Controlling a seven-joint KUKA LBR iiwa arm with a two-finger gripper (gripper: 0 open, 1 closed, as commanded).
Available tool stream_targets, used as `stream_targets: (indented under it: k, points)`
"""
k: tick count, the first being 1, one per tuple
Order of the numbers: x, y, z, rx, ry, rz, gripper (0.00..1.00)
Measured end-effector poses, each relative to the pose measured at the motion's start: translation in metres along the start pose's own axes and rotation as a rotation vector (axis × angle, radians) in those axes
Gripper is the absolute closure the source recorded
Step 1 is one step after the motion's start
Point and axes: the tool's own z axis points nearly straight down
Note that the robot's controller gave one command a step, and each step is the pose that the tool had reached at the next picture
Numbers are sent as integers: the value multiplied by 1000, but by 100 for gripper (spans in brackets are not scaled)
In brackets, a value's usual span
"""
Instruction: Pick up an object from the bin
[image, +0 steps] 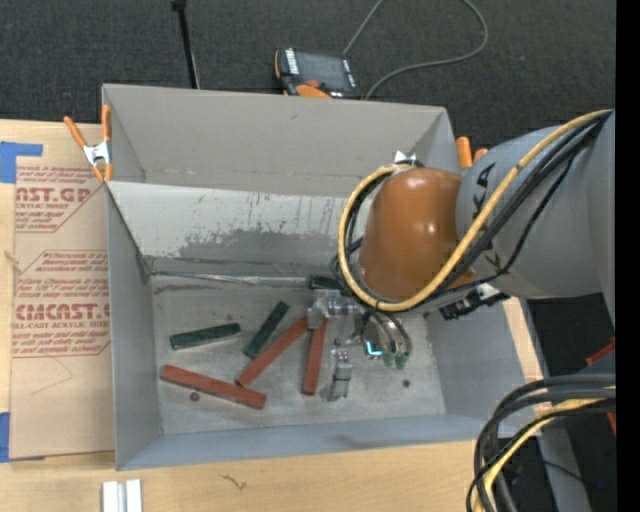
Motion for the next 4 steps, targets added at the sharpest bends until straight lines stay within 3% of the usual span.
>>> stream_targets:
  k: [1, 2, 3, 4]
  points:
    - [-17, 62, 86, 0, -9, -334, 0]
    - [-80, -10, 84, 5, -12, -494, 0]
    - [-65, 42, 84, 1, -11, -771, 0]
    - [-67, 42, 80, 1, -19, -768, 100]
